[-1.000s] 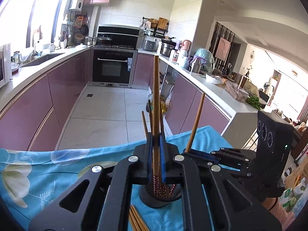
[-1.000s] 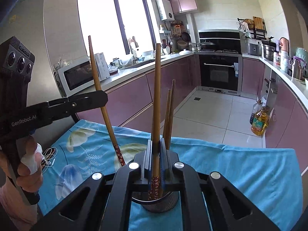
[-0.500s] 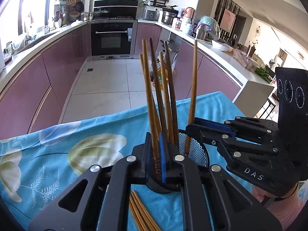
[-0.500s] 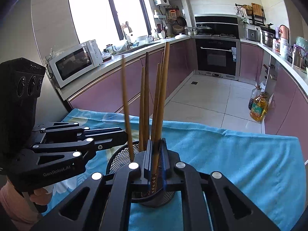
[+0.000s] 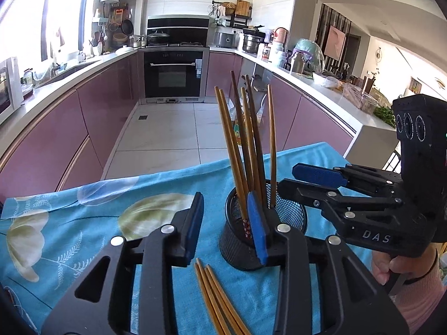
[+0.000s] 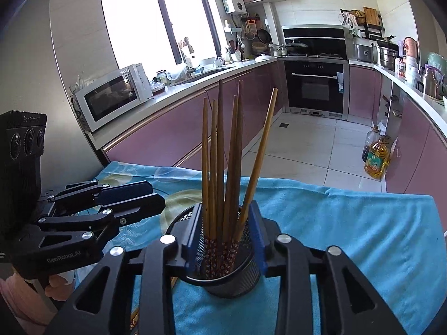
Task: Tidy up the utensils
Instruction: 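Lower both chopsticks into the black mesh cup and open both tools, then withdraw both tools from the mesh cup back over the chopsticks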
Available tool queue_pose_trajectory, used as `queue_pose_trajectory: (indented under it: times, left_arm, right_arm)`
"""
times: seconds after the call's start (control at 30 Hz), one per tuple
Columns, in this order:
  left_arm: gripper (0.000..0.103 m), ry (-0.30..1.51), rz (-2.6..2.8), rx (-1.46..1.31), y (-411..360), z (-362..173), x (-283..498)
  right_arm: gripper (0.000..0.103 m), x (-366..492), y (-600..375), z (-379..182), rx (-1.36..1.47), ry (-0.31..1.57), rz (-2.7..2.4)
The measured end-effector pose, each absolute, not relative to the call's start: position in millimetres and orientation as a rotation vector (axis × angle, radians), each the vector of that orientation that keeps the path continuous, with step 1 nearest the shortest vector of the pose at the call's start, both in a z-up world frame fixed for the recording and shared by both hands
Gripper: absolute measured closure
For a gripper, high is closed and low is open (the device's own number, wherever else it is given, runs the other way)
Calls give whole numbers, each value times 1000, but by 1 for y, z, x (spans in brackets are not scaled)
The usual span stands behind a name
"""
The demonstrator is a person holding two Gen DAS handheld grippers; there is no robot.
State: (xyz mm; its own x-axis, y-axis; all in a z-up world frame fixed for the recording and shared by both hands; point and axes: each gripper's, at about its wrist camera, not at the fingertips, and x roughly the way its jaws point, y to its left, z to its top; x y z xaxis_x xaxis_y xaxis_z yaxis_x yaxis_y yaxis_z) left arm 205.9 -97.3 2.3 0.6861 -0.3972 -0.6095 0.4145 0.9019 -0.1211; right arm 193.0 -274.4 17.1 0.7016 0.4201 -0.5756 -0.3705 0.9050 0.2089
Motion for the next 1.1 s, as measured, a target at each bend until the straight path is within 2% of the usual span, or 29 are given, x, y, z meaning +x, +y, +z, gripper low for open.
queue_pose_trajectory:
  times: [0.07,0.2,0.33,0.6,1.1]
  left_arm:
    - [65,665,-448,31,-88,2,196]
    - [59,669,-426,38,-65,-9,176]
    - [58,731,-399,28,-45,-34,162]
    - [58,839,-384,31,-29,-82,135]
    - [55,884,-397,21,-31,-102,118]
  right_arm:
    - [65,180,-273,19,64,637,450]
    - [56,150,-271,23,73,596,507]
    - [55,129,-259,9,80,629,573]
    - [54,120,-223,-53,10,817,562]
    - [55,108,-203,-78,-60,859,512]
